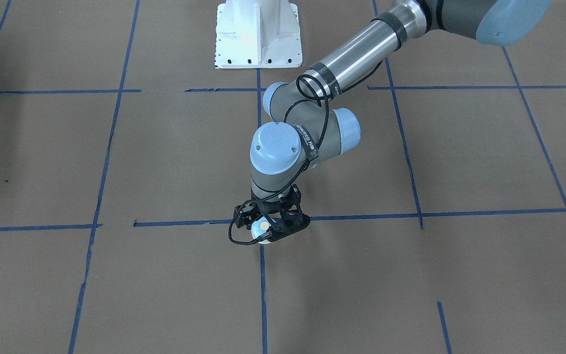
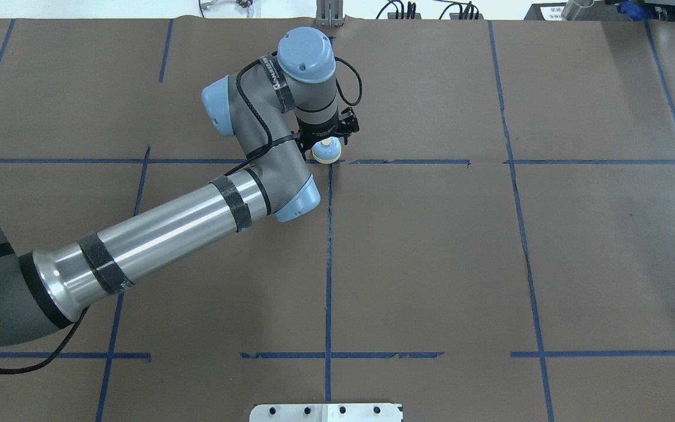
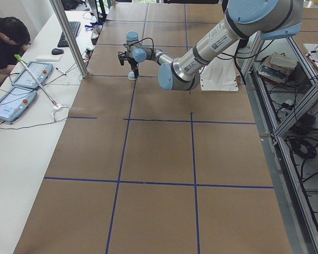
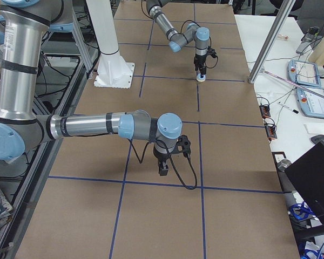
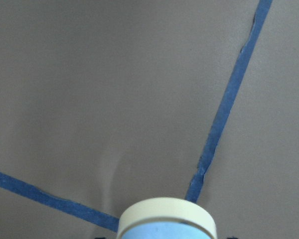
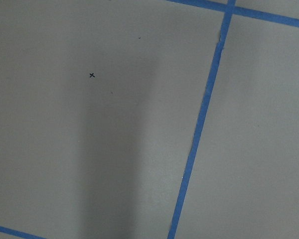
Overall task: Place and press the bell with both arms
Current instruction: 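Lower the bell onto the tape crossing and open the left gripper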
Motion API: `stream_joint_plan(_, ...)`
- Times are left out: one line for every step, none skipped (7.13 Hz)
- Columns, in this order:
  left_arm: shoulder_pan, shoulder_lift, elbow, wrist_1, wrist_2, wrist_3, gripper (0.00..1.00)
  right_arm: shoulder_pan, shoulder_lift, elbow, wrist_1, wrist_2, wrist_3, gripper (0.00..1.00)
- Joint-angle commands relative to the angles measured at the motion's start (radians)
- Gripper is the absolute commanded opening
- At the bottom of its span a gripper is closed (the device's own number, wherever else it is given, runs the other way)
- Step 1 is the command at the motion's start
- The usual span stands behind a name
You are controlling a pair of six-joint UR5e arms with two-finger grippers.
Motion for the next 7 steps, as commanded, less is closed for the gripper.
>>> stream_joint_plan(-0.022, 0.000, -0.011, 0.007, -0.015, 0.060, 1.00, 0.000, 0.004, 0.008, 0.000, 0.000, 0.006, 1.00)
stream_joint_plan(-0.066, 0.004, -0.020, 0.021, -0.122, 0.138, 1.00, -0.002, 0.010, 0.017, 0.015, -0.002, -0.003, 1.00)
stream_joint_plan(-0.127, 0.036, -0.058, 0.035, -0.246, 0.213, 1.00, 0.000, 0.009, 0.017, 0.090, -0.002, 0.011, 1.00)
stream_joint_plan(-0.184, 0.103, -0.133, 0.035, -0.314, 0.267, 1.00, -0.002, 0.010, 0.017, 0.095, 0.000, 0.015, 1.00)
stream_joint_plan(-0.230, 0.230, -0.269, 0.035, -0.325, 0.351, 1.00, -0.009, 0.023, 0.017, 0.095, 0.000, 0.023, 1.00)
stream_joint_plan(-0.241, 0.379, -0.408, 0.035, -0.327, 0.467, 1.00, -0.038, 0.059, 0.015, 0.095, 0.002, 0.064, 1.00)
stream_joint_plan(-0.305, 0.520, -0.532, 0.037, -0.327, 0.591, 1.00, -0.084, 0.093, 0.015, 0.097, 0.002, 0.139, 1.00)
